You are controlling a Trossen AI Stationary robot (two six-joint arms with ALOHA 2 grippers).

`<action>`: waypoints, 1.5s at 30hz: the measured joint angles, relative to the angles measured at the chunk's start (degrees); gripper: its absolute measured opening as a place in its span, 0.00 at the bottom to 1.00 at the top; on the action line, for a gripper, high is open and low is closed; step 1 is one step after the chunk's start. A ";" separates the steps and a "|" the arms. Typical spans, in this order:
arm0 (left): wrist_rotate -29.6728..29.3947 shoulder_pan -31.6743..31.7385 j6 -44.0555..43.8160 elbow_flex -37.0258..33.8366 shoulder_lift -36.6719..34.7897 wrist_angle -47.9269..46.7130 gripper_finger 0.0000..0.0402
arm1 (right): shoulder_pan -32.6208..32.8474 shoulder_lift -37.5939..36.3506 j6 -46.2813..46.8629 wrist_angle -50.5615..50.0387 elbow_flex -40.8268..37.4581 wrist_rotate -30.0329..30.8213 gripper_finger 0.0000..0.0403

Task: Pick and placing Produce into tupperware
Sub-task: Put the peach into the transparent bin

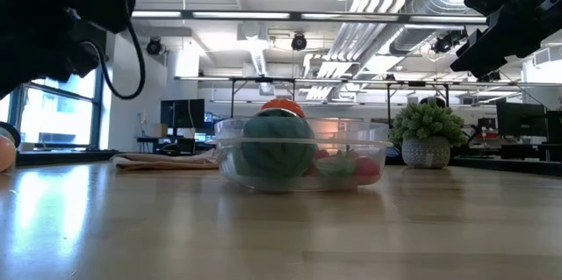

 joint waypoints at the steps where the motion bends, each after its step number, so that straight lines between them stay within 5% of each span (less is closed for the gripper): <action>1: 0.00 0.00 -0.19 0.00 1.24 -0.31 0.17 | -0.01 0.00 0.00 -0.02 0.00 0.00 0.17; 16: 0.39 0.13 -2.07 0.01 14.56 0.71 0.17 | 0.01 0.00 0.00 0.00 -0.01 0.00 0.17; 28: 1.05 0.13 1.78 0.04 15.67 6.00 0.17 | -0.01 0.00 0.00 -0.02 0.00 0.00 0.17; 45: 0.92 0.13 13.10 0.02 15.67 25.53 0.17 | 0.00 -0.01 0.00 -0.01 -0.01 0.00 0.17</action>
